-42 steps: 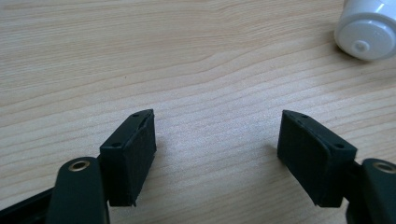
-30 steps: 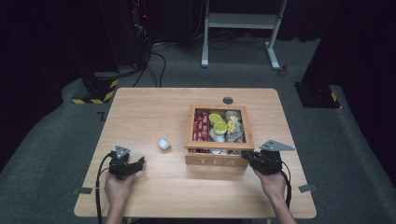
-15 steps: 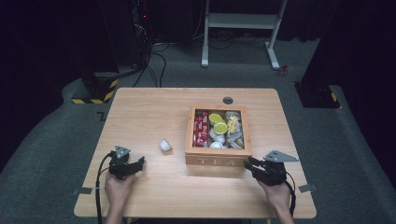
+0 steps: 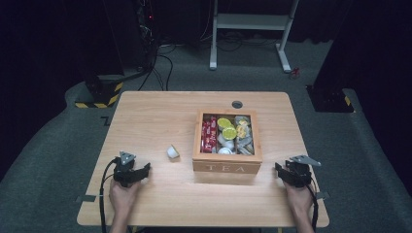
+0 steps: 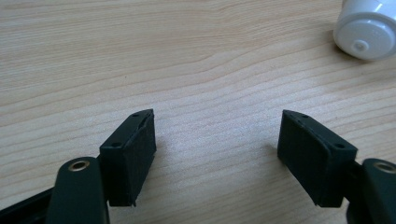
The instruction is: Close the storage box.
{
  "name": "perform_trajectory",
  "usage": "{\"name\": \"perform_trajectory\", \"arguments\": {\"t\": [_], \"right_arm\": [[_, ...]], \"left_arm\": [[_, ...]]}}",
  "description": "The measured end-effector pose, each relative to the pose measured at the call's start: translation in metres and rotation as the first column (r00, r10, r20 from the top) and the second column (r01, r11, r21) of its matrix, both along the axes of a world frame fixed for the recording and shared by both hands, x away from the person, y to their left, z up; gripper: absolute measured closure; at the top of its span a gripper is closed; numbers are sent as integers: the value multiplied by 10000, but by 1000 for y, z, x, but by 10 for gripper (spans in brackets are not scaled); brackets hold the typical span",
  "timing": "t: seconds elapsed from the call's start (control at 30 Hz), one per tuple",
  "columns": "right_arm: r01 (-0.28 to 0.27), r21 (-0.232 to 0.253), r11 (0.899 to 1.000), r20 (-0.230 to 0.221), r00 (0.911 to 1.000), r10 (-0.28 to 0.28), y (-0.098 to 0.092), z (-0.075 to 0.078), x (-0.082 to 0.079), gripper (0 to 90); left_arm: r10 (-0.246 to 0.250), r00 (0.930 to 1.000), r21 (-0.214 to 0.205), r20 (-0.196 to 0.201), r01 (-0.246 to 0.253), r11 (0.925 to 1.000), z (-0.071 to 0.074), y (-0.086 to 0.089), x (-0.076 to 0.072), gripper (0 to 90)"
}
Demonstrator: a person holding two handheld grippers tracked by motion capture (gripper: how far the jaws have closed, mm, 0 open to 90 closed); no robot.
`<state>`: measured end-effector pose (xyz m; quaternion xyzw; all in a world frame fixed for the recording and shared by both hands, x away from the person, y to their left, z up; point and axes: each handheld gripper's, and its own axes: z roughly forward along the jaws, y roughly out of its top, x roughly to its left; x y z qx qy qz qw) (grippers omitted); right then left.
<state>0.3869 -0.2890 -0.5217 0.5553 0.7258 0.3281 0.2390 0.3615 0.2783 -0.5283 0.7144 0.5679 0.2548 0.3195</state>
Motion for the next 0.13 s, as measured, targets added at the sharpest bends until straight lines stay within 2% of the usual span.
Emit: {"name": "perform_trajectory", "arguments": {"t": [0.03,0.13], "right_arm": [[-21,-224,9997,1,10000,21,2,0,2,460],[-69,-328,9994,-45,10000,67,4,0,5,414]], "left_arm": [[4,10000,1,1,-4,10000,0,0,0,281],[-9,10000,-8,-3,9,10000,0,0,0,280]]}}
